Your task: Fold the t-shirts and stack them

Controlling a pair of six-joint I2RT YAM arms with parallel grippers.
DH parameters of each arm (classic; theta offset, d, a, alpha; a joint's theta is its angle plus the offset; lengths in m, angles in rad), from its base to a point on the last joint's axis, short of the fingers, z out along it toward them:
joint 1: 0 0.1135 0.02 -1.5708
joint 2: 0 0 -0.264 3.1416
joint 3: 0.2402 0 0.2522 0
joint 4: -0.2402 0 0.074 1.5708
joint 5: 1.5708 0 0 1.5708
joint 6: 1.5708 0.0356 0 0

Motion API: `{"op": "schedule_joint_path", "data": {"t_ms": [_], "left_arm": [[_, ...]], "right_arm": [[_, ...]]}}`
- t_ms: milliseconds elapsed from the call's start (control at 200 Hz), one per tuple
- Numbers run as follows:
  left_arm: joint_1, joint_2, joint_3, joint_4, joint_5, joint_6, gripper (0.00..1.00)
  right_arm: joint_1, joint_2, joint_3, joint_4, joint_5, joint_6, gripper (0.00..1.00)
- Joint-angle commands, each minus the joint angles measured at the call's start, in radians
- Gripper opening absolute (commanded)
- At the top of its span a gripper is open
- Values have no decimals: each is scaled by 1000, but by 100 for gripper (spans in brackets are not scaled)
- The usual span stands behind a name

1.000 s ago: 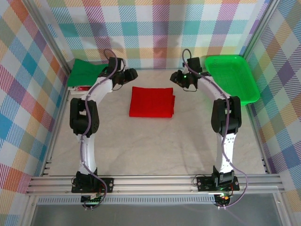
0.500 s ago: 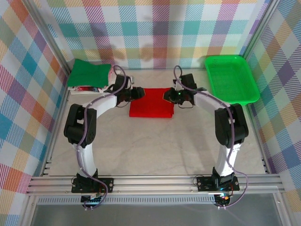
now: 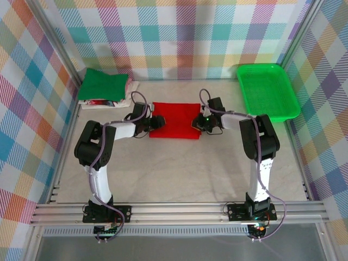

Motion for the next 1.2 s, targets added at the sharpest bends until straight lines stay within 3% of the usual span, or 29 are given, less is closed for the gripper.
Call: {"op": "schedule_joint_path", "data": {"t_ms": [0, 130, 225, 425, 795, 1035, 1195], "left_arm": [[-28, -67, -123, -104, -3, -58, 45], [-34, -221, -199, -157, -38, -128, 45], [-18, -306, -157, -281, -93, -131, 55], [34, -273, -19, -456, -120, -71, 65], [-1, -100, 50, -433, -87, -14, 66], [-67, -37, 87, -354, -33, -38, 52], [-91, 3, 102, -343, -36, -65, 49]], "right_arm": [[4, -78, -121, -41, 10, 24, 11], [6, -208, -173, -89, 12, 35, 20], [1, -274, -131, -167, 60, 22, 26], [-20, -232, -40, -229, 151, 5, 47], [-1, -95, 61, -213, 109, -21, 51], [-1, -62, 46, -176, 91, -13, 51], [-1, -42, 29, -130, 53, 9, 50]]}}
